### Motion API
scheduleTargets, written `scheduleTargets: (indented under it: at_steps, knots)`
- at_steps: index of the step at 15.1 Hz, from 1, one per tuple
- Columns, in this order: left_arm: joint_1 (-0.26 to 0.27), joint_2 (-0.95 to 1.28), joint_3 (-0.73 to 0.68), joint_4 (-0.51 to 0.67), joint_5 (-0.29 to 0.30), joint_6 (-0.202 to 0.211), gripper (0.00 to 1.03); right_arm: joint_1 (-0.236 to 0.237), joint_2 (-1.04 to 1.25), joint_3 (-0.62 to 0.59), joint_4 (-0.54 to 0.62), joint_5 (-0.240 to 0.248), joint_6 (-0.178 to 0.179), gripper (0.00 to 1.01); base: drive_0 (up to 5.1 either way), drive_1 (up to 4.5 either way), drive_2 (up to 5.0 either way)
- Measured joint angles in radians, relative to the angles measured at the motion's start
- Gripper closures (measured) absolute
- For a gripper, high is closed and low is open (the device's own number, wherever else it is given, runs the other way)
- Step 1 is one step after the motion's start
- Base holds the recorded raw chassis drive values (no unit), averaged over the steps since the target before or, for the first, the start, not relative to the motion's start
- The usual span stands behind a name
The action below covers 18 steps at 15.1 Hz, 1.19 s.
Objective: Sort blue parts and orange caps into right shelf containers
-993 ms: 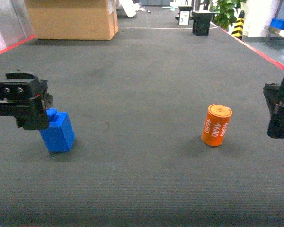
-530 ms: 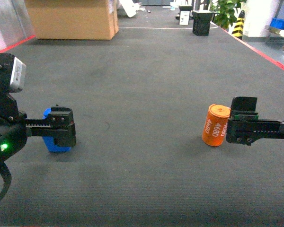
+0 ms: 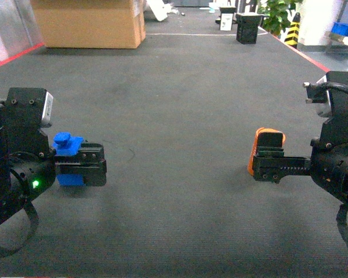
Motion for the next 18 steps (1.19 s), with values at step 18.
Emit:
scheduleTargets:
  at_steps: [18]
  knots:
    - [0.019, 0.171, 0.164, -0.048, -0.017, -0.035, 0.08, -0.019, 0.239, 0.222, -0.065, 0.002, 0.01, 0.29, 0.0, 0.0, 0.0]
